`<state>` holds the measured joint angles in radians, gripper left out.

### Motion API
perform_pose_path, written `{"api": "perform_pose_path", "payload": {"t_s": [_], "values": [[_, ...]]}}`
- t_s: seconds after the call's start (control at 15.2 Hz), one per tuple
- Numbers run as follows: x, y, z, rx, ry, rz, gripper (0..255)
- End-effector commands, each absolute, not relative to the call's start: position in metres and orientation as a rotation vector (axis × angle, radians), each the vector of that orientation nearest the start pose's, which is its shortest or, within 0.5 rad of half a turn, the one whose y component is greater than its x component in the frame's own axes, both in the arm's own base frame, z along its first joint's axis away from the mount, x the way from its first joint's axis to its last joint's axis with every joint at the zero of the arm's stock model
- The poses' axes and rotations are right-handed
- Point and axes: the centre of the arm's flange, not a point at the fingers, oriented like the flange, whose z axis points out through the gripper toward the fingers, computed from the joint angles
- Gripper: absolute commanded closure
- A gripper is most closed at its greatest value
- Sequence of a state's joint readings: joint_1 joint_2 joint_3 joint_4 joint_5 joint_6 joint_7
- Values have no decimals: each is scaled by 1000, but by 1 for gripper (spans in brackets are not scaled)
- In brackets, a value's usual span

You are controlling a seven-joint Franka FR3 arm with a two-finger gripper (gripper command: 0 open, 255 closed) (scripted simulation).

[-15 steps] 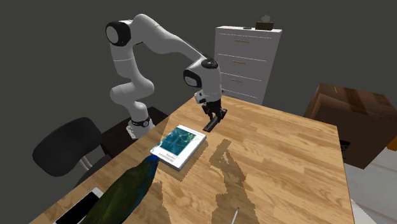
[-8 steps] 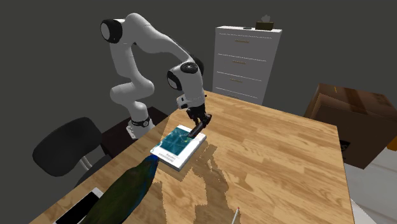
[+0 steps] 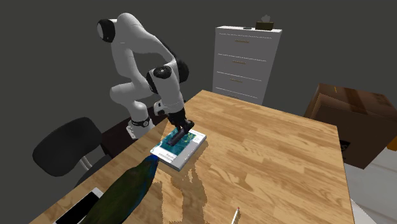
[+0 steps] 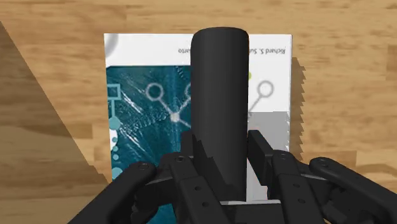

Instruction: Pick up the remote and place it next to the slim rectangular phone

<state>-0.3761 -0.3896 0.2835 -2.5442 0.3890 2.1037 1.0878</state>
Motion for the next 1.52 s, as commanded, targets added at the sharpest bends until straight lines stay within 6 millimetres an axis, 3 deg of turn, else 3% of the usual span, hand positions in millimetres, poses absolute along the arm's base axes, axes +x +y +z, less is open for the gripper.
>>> {"api": "perform_pose_path", "payload": {"t_s": [0.0,1.45], "values": [[396,-45,398,-2255,1920,225,255],[288,-315,399,-2255,1920,225,255]]}}
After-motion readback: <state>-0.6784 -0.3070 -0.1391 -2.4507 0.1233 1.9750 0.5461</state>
